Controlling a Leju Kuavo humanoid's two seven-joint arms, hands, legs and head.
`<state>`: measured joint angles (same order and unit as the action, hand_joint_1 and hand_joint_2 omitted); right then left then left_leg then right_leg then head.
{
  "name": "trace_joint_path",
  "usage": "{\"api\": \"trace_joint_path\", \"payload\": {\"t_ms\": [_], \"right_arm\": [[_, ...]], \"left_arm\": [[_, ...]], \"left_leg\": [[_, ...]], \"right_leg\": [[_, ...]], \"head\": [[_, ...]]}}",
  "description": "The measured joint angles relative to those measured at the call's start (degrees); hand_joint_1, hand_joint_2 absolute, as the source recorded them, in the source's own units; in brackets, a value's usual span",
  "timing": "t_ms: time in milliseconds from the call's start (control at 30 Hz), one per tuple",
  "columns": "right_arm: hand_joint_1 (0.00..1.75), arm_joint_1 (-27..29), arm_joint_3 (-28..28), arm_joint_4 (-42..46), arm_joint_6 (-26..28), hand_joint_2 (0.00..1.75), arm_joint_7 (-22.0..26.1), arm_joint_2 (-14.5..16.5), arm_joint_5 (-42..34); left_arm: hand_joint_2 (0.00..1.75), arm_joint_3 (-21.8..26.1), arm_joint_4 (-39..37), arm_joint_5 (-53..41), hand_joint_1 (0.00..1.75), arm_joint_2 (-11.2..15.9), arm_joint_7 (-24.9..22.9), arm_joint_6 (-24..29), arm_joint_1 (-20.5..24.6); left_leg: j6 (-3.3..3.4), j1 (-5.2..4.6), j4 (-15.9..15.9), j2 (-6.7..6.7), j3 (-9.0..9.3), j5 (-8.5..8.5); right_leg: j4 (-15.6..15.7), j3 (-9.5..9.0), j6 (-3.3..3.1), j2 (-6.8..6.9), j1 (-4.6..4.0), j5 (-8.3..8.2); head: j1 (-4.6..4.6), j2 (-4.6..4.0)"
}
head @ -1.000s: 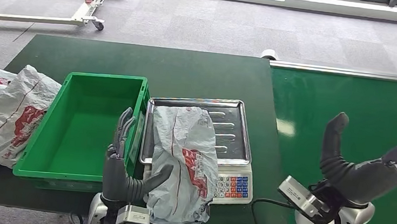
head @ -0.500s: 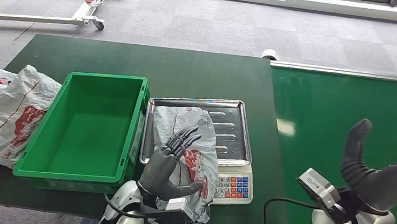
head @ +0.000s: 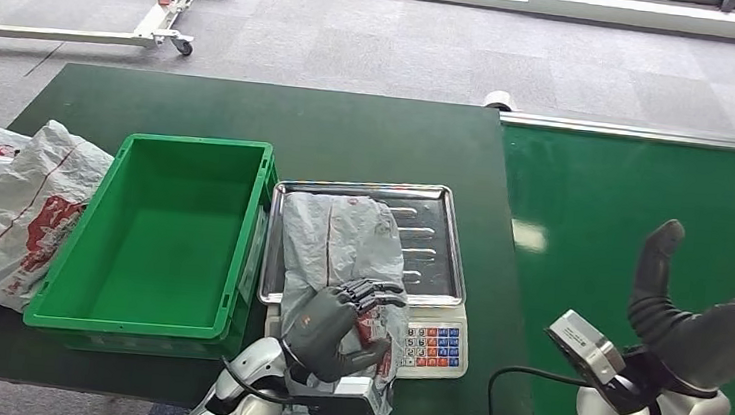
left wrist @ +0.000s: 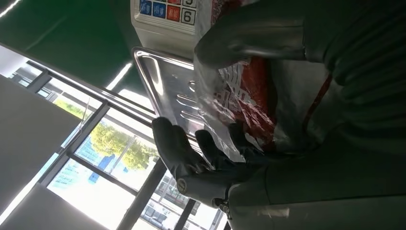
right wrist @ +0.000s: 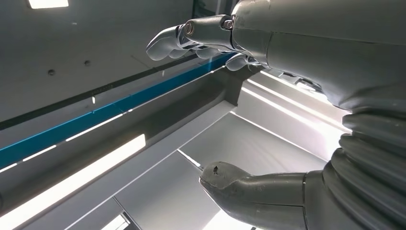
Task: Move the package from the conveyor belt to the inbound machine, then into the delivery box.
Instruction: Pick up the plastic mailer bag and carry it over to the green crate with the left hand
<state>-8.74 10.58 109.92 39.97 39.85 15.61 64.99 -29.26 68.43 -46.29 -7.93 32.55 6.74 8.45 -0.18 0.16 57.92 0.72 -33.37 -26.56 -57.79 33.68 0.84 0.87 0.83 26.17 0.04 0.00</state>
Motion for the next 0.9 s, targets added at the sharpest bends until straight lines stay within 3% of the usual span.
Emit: {"api": "trace_joint_path", "payload": {"t_ms": [267, 400, 900], "right_arm": [[0.00, -0.01, 0.00, -0.28, 0.00, 1.75, -0.30, 0.08, 1.18], [0.00, 0.00, 0.00, -0.29, 0.01, 1.75, -0.83, 0.09, 1.83], [0.00, 0.01, 0.00, -0.53, -0.01, 1.75, -1.16, 0.09, 3.48]], "left_arm": [[1.75, -0.36, -1.70, -0.99, 1.68, -0.10, 0.07, -0.67, 0.87], [1.75, -0.38, -2.29, -1.69, 0.00, -0.17, 0.07, -0.49, 1.12], [1.75, -0.30, -1.66, -0.36, 0.00, -0.70, 1.08, 3.90, 1.45]], "left_leg": [[0.00, 0.00, 0.00, 0.00, 0.00, 0.00], [0.00, 0.00, 0.00, -0.01, 0.00, 0.00], [0.00, 0.00, 0.00, -0.01, -0.01, 0.00]], "right_leg": [[0.00, -0.01, 0.00, 0.00, 0.00, 0.00], [0.00, -0.01, 0.00, 0.00, 0.00, 0.00], [0.00, -0.02, 0.00, 0.01, 0.00, 0.00]], "head": [[0.00, 0.00], [0.00, 0.00], [0.00, 0.00]]}}
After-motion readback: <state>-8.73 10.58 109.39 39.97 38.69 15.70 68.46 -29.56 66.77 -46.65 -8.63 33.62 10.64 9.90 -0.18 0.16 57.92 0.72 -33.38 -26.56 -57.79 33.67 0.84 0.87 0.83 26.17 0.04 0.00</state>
